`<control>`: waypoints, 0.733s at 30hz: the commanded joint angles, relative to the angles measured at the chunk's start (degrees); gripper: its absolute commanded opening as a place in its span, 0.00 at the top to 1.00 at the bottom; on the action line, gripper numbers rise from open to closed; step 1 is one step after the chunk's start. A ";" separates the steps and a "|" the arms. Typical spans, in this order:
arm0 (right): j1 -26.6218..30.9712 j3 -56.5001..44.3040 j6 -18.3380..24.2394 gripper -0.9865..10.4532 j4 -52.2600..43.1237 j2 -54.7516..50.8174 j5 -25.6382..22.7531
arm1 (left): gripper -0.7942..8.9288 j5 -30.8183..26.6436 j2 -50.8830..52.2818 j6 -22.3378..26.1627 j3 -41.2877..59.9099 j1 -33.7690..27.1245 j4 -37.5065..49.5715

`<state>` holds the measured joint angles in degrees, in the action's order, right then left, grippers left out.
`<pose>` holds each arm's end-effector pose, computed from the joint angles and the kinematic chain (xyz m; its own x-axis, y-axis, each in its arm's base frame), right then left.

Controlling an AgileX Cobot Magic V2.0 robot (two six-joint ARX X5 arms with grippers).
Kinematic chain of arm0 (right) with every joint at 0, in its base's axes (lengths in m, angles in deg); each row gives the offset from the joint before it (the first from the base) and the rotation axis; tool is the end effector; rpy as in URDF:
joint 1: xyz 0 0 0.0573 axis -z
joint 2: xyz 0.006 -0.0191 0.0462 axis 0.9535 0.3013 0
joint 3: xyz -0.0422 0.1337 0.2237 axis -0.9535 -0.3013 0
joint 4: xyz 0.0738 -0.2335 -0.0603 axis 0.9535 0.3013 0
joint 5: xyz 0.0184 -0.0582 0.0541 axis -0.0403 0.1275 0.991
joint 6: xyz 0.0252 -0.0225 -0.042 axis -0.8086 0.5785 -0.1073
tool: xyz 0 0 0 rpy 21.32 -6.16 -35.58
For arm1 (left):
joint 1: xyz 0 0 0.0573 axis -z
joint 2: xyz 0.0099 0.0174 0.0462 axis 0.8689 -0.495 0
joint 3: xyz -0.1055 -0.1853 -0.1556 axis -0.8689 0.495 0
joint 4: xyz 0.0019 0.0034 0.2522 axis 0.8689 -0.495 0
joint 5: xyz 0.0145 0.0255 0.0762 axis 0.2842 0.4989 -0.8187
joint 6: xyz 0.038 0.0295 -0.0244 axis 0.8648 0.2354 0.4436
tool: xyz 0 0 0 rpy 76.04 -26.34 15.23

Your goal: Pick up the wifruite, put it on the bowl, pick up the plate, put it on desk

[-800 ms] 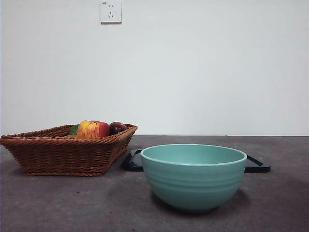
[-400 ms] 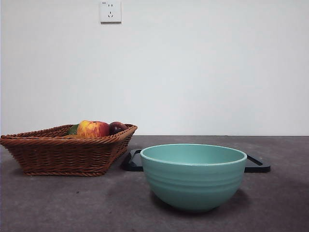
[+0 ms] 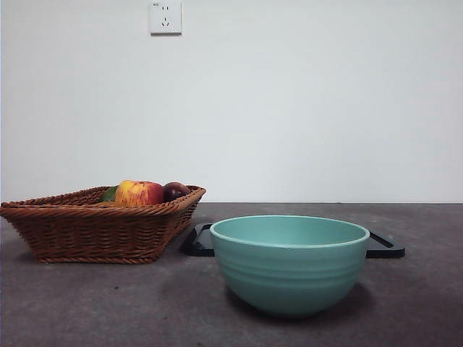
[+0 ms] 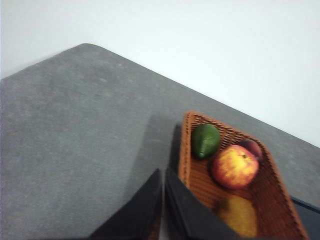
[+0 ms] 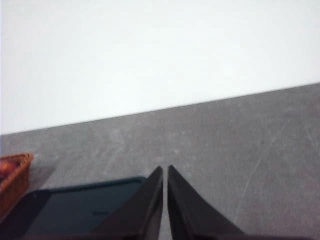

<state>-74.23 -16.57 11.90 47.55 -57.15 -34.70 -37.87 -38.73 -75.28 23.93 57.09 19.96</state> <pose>0.0778 0.0034 0.2217 0.9978 0.0646 0.0125 -0.0657 0.9681 0.2419 0.0779 0.0036 0.2150 0.9906 0.0293 -0.1333 -0.0801 0.9155 -0.3943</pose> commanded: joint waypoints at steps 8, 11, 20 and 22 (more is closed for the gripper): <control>0.02 13.75 1.27 0.91 10.91 9.94 6.95 | 0.91 9.97 -10.69 5.55 -15.06 -0.11 -7.56; 0.02 18.78 2.95 0.91 15.65 15.12 10.45 | 0.91 14.69 -14.99 8.24 -19.32 -0.11 -11.32; -0.57 33.31 9.31 0.91 31.10 31.56 23.08 | 0.91 28.09 -26.40 14.21 -28.37 2.60 -20.35; -1.70 35.74 10.82 0.91 33.53 34.16 24.52 | 0.91 29.79 -28.44 15.30 -29.86 4.17 -22.18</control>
<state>-75.45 17.96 20.20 80.93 -23.75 -10.77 -8.89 -66.32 -62.32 -4.46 60.76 -2.07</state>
